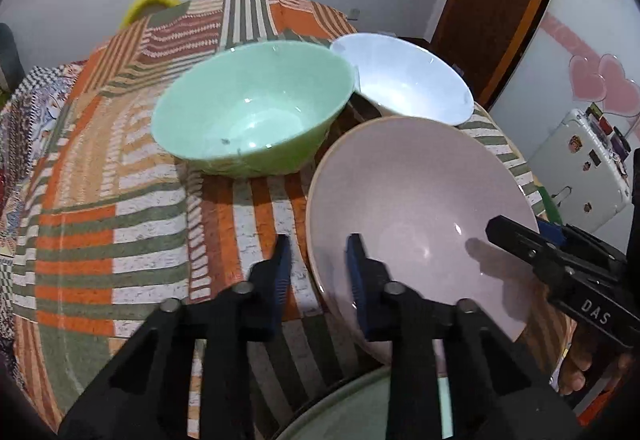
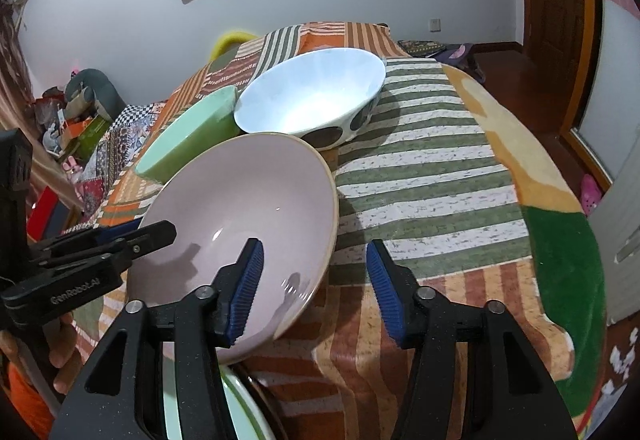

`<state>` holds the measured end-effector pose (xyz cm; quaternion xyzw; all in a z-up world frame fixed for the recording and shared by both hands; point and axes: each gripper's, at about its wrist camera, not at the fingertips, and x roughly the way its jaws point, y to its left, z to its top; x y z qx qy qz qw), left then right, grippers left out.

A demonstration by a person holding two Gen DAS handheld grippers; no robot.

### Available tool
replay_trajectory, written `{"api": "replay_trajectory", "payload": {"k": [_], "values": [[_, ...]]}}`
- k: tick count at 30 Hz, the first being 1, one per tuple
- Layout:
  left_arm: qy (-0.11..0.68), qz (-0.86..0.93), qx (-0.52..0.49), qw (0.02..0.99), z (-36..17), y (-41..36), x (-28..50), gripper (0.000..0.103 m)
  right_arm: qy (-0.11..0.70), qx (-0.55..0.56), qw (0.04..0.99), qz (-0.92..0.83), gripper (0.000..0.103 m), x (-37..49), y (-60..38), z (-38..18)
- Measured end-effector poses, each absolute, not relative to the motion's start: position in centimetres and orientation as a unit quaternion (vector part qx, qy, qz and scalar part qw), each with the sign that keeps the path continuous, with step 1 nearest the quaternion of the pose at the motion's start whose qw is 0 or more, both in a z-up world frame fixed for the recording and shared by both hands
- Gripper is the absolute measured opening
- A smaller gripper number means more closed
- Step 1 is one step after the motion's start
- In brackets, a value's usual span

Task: Organize plates and bowls
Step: 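Move both tools to the pink bowl rim and close them on it, then lift the pink bowl with both tools and carry it beside the plate stack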

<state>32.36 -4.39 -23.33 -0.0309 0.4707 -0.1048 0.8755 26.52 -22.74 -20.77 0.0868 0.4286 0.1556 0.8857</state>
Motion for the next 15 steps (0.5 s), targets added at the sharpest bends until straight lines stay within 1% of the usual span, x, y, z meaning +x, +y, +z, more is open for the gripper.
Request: {"api": "replay_trajectory", "payload": {"k": [1, 2, 3, 4, 10, 15], "values": [[0.473, -0.111, -0.037, 0.873, -23.6, -4.4, 32.4, 0.015, 0.432, 0.089, 0.883, 0.159, 0.033, 26.6, -22.7, -20.9], [0.473, -0.115, -0.040, 0.873, -23.6, -4.4, 32.4, 0.013, 0.434, 0.092, 0.881, 0.162, 0.029, 26.7, -22.7, -21.0], [0.471, -0.115, -0.040, 0.873, -23.5, -4.4, 32.4, 0.013, 0.437, 0.093, 0.880, 0.164, 0.022, 26.8, -22.7, -21.1], [0.469, -0.114, -0.035, 0.875, -23.4, -4.5, 32.3, 0.013, 0.438, 0.093, 0.878, 0.167, 0.020, 26.8, -22.6, -21.2], [0.470, -0.116, -0.027, 0.874, -23.0, -4.8, 31.8, 0.012, 0.438, 0.086, 0.881, 0.155, 0.016, 26.6, -22.6, -20.9], [0.471, -0.113, -0.026, 0.875, -22.5, -4.9, 31.0, 0.012, 0.439, 0.085, 0.881, 0.152, 0.016, 26.3, -22.7, -20.5]]}}
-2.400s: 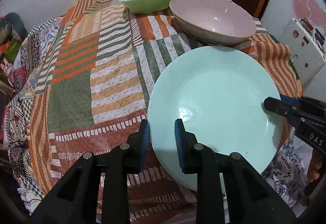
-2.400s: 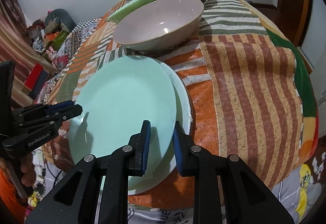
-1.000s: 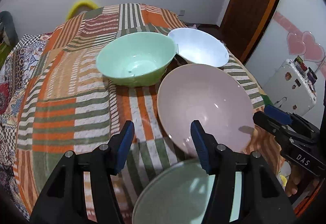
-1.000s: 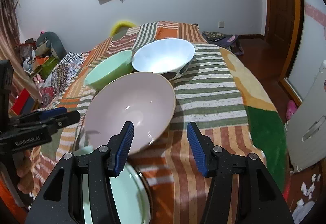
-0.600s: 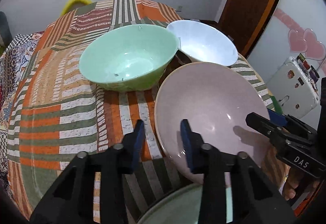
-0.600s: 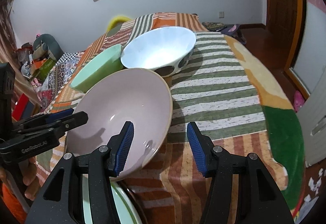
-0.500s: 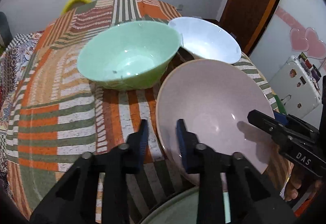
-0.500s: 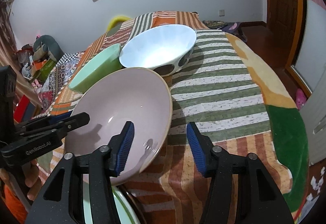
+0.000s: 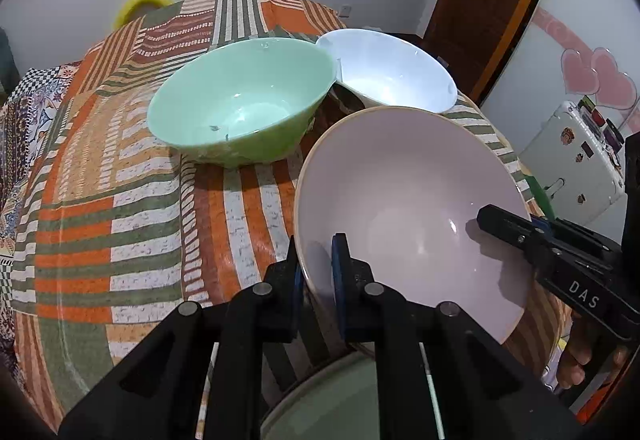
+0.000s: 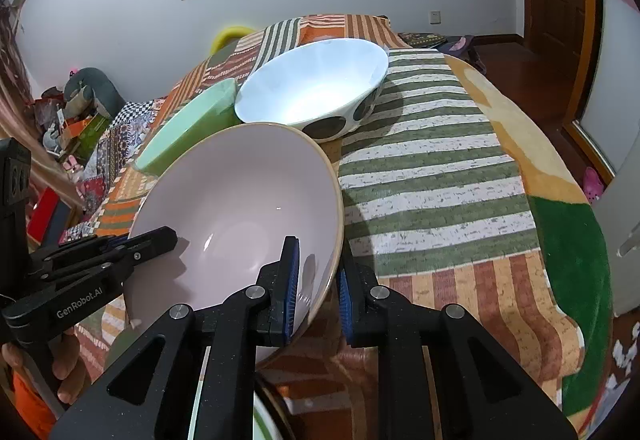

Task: Organize plates and bowls
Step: 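Lift the pink bowl with both tools and carry it beside the plate stack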

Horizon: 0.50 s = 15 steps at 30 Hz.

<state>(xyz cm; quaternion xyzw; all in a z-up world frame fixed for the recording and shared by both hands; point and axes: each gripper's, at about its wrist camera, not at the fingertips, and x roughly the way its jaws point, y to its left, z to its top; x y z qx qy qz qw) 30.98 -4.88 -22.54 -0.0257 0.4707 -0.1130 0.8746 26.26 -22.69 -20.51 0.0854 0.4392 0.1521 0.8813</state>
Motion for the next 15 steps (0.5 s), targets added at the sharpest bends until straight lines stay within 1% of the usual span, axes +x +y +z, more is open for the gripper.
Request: {"api": "replay_trajectory", "payload": {"k": [15], "values": [[0.434, -0.116, -0.033, 0.893, -17.7, -3.8, 25.6, 0.013, 0.415, 0.065, 0.894, 0.158, 0.016, 23.5, -21.9, -17.0]]}}
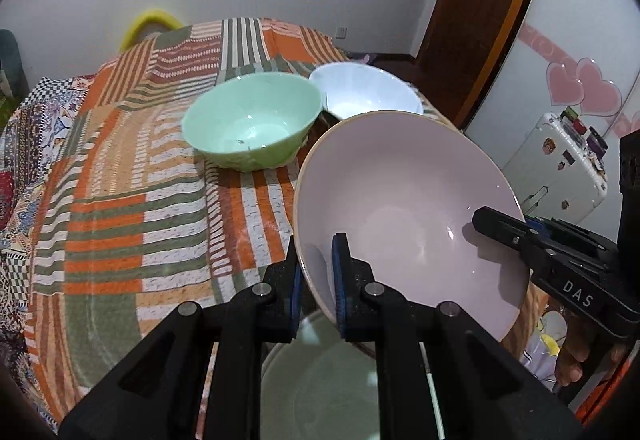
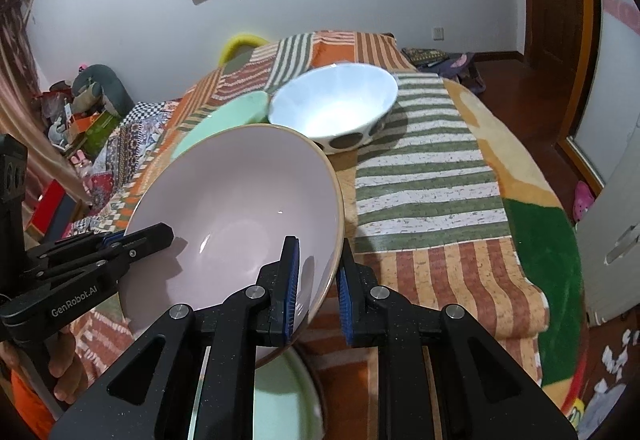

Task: Organize plates and bowls
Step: 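Lift the pink bowl with both tools and carry it beside the plate stack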

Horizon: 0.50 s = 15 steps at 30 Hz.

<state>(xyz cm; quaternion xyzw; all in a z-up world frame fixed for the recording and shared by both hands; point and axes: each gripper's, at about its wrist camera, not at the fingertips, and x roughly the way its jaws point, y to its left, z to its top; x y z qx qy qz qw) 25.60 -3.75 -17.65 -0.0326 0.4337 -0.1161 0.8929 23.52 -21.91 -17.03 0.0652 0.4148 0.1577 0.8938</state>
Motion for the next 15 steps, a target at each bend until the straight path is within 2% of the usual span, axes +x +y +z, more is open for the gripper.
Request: {"api": "replay_trajectory", "payload": {"k": [15], "values": [[0.398, -0.089, -0.044, 0.912, -13.4, 0.6, 18.2, 0.013, 0.381, 0.045, 0.904, 0.189, 0.016, 19.2, -18.2, -14.1]]}}
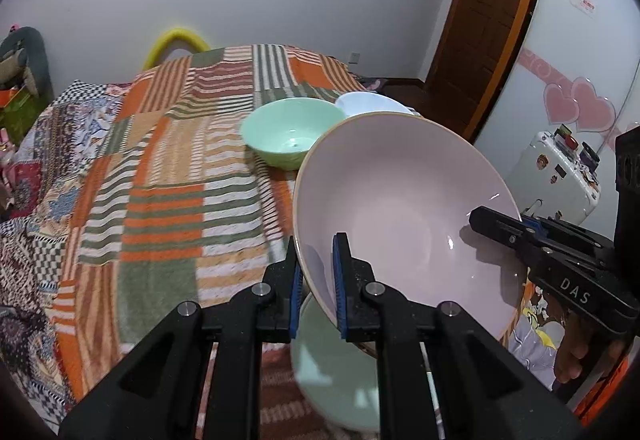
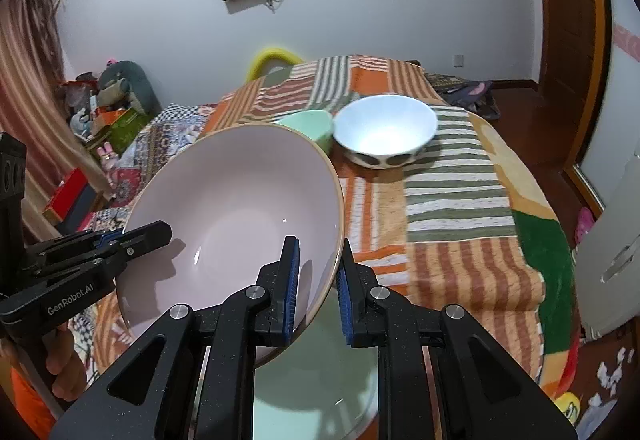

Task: Organize plates and bowls
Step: 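Lift the pink bowl with both tools and carry it beside the plate stack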

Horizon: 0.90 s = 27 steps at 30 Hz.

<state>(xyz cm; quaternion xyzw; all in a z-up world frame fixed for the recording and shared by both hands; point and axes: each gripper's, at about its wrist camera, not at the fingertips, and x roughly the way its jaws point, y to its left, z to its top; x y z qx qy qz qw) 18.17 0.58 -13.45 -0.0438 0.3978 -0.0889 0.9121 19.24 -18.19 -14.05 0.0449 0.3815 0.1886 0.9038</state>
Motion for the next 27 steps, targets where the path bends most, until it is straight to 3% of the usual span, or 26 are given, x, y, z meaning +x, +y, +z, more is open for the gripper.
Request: {"api": "replay_trajectory", "payload": {"k": [11, 27], "values": [[0.406, -0.040, -0.048, 0.912, -13.6, 5.4, 13.1, 0.014, 0.386, 0.032, 0.893, 0.229, 0.016, 17.1, -13.4, -14.7], [0.459, 0.024, -0.096, 0.883, -19.2, 12.6, 9.5, 0.014, 0.431, -0.018, 0.856, 0.285, 0.016, 16.0, -5.7, -18.7]]}}
